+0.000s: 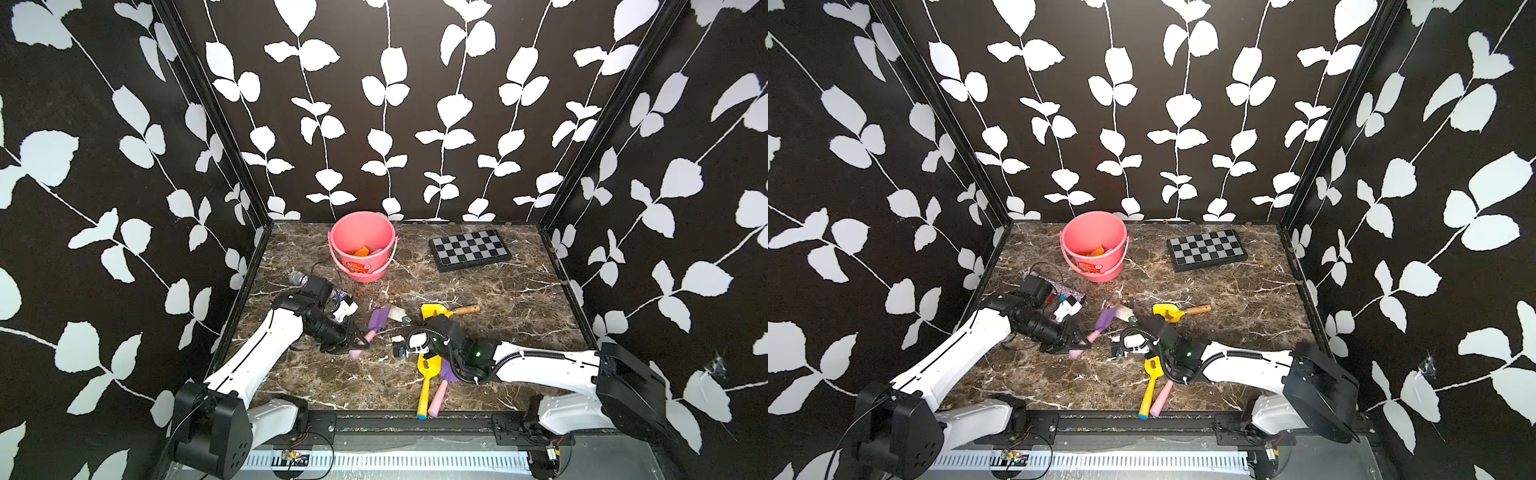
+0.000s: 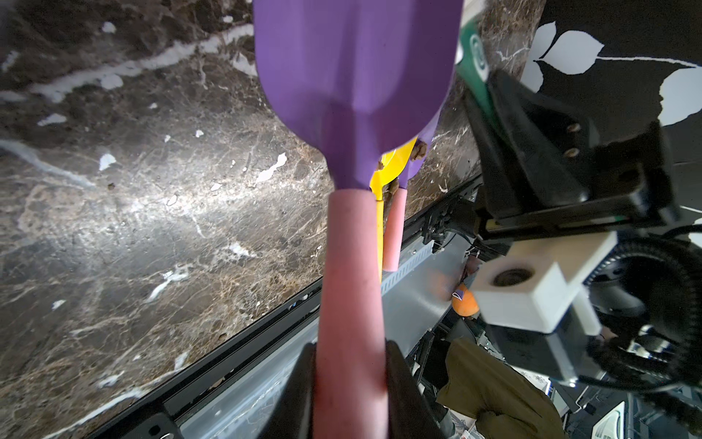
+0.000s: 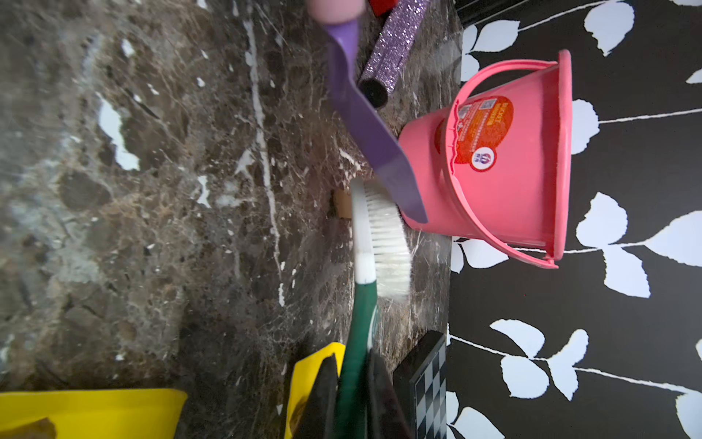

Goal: Brush the soil off the hand trowel and place it into the bucket
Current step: Brush off the soil from the hand trowel.

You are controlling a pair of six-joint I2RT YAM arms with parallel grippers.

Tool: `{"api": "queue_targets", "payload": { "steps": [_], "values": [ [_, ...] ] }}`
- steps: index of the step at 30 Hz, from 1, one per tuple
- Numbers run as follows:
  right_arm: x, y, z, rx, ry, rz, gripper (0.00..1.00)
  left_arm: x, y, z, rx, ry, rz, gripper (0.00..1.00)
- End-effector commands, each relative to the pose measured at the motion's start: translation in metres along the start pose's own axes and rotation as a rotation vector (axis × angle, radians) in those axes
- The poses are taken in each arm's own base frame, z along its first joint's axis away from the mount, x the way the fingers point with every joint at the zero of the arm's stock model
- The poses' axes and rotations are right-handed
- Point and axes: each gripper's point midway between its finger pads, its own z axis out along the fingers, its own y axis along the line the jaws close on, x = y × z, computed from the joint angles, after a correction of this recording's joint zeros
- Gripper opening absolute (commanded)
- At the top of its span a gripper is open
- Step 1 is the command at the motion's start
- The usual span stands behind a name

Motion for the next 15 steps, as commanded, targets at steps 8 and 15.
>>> {"api": "queue_targets", "payload": {
  "steps": [8,15],
  "values": [
    [-0.038,-0.005,-0.018,0.045,-0.131,-0.019,0.0,0.001,0.0,-0.006,-0.045,0.009,0.031,0.0],
    [-0.026,-0.023,-0.006,0.096,-0.067,-0.036,0.0,0.006,0.006,-0.005,-0.102,0.03,0.064,0.0]
  ]
}}
